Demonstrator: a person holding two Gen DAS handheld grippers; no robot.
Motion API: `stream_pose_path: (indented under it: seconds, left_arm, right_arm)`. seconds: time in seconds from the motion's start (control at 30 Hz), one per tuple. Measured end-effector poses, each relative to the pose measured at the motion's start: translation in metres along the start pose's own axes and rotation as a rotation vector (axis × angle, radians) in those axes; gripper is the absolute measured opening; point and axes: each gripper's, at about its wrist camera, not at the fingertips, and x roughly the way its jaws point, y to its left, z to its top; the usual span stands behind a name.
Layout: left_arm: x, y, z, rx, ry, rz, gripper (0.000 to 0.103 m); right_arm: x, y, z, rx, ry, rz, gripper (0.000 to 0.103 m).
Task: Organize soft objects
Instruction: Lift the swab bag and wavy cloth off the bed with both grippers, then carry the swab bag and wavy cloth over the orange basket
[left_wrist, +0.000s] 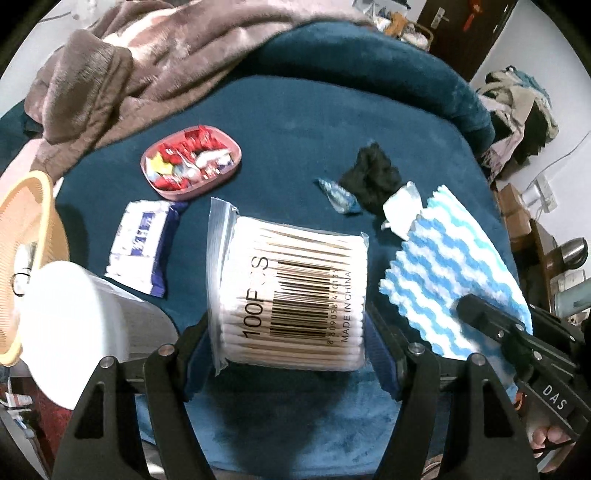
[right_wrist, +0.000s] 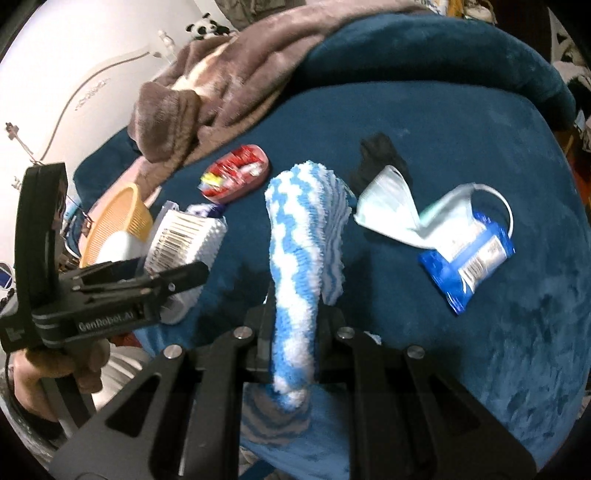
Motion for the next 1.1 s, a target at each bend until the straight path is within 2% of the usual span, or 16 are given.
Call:
stream_pose_path:
  seconds: [0.33, 0.57, 1.1]
  left_arm:
    - [-0.051, 0.025, 0.011, -0.048, -0.104, 0.004, 0.073]
    - [-0.079, 0.056, 0.013, -0.104, -0.162, 0.024, 0.073]
    - [-0.115, 0.142, 0.001, -0.268, -0.224, 0.092, 0.073]
  right_arm:
    - [-0.005, 0.050, 0.030, -0.081, -0.051, 0.039, 0.013]
    - [0.001, 0.086, 0.044, -0.145, -0.064, 0.072, 0.013]
    - [0.025, 0.163, 0.061, -0.276, -0.059, 0.154, 0.013]
